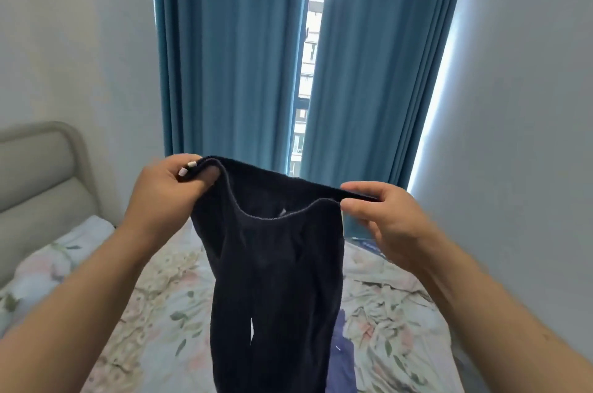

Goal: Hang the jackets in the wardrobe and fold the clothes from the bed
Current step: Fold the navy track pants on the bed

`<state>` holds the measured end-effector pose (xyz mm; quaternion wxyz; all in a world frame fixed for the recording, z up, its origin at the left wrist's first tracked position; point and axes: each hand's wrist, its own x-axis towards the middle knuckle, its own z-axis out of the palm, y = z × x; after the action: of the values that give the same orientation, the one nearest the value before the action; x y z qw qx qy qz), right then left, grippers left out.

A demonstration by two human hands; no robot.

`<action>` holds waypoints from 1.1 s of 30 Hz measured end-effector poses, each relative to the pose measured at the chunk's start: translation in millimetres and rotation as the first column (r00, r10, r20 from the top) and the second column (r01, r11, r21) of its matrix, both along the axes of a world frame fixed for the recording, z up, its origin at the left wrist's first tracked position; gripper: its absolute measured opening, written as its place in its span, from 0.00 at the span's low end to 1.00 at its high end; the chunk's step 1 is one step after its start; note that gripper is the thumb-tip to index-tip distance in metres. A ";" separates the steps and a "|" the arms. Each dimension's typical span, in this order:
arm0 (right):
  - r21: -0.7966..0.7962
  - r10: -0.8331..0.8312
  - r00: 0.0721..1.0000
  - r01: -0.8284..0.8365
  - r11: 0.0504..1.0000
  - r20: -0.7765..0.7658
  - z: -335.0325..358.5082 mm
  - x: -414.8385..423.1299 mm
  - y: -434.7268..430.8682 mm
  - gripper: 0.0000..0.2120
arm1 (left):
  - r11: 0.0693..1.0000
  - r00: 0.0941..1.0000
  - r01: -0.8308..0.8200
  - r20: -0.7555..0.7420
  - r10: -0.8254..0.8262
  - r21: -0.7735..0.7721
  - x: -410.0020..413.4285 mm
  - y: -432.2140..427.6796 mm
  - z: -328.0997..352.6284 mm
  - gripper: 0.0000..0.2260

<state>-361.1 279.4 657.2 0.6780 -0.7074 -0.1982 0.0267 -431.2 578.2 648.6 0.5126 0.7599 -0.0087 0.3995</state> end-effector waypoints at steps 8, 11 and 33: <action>-0.143 -0.151 0.798 0.284 0.948 0.583 65.9 -30.9 28.6 0.12 | 0.986 0.990 -0.119 0.088 0.109 0.120 -23.8 27.2 93.0 0.10; 0.018 -0.225 0.816 0.254 0.967 0.533 96.8 -33.0 29.7 0.06 | 0.967 0.987 -0.157 0.066 0.147 0.198 -36.2 35.4 116.5 0.11; -0.149 0.280 0.683 -0.246 0.958 0.675 191.7 -118.2 66.7 0.11 | 0.674 0.674 0.712 -0.080 -0.734 -0.196 -88.2 -37.7 230.4 0.06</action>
<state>-479.2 346.1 848.8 0.5276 -0.6460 -0.5344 -0.1366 -519.3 540.5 879.0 0.6829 0.6820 -0.2405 0.1036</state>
